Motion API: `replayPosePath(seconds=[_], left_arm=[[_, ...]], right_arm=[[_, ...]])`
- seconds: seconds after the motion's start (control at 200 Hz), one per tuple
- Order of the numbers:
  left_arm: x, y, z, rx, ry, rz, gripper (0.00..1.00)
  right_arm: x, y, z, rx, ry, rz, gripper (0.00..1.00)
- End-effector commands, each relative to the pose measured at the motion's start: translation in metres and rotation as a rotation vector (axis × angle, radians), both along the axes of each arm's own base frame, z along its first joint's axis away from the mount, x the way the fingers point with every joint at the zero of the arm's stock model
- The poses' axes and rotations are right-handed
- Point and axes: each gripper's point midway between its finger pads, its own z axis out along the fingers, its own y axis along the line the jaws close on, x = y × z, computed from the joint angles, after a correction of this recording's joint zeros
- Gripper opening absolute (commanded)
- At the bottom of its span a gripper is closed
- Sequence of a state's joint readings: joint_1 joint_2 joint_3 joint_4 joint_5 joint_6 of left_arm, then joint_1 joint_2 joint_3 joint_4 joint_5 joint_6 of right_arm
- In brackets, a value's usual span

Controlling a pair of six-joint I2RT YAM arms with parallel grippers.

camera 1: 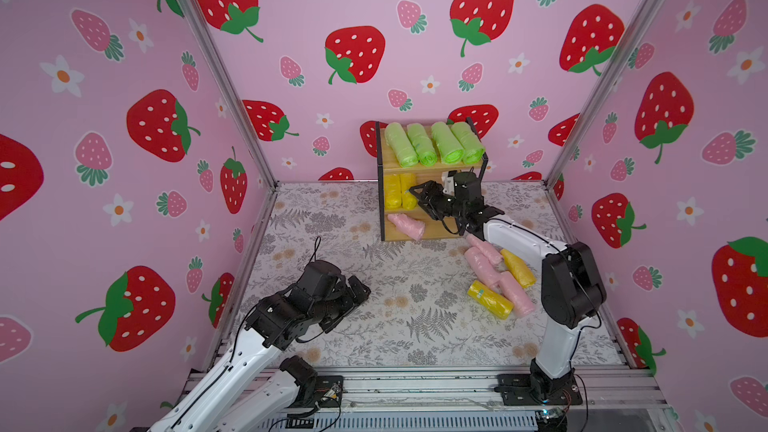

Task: Sort the rolls of trash bags by color and place them on the shelf
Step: Place the roll of trash bags on the shelf.

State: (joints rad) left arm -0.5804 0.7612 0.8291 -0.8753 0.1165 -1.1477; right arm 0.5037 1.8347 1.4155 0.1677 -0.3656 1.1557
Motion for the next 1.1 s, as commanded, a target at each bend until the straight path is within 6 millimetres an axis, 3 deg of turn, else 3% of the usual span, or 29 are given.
replayPosePath(seconds=[0.0, 0.145, 0.315, 0.58, 0.68, 0.8, 0.961, 1.096], left_arm=[[-0.002, 0.000, 0.006, -0.005, 0.001, -0.008, 0.99], [-0.001, -0.002, 0.009, -0.021, -0.007, -0.004, 0.99], [-0.004, -0.009, 0.008, -0.074, -0.005, -0.014, 0.97], [-0.004, -0.013, -0.011, -0.091, 0.018, -0.009, 0.97], [-0.001, -0.016, -0.016, -0.096, 0.019, -0.009, 0.97], [0.001, -0.017, -0.021, -0.100, 0.021, -0.005, 0.97], [0.001, -0.024, -0.028, -0.139, 0.031, -0.009, 0.96], [-0.002, -0.027, -0.030, -0.160, 0.032, -0.023, 0.96]], right_arm=[[-0.020, -0.012, 0.014, -0.032, -0.034, 0.024, 0.71], [-0.053, -0.018, -0.004, -0.099, 0.001, 0.112, 0.71], [-0.105, -0.047, -0.036, -0.279, 0.023, 0.199, 0.71], [-0.179, -0.138, -0.049, -0.734, 0.044, 0.222, 0.74], [-0.213, -0.178, -0.059, -0.848, 0.181, 0.173, 0.93], [-0.249, -0.205, -0.078, -0.918, 0.358, 0.180, 0.95], [-0.261, -0.219, -0.106, -0.930, 0.425, 0.183, 0.99], [-0.249, -0.214, -0.125, -0.794, 0.442, 0.165, 0.99]])
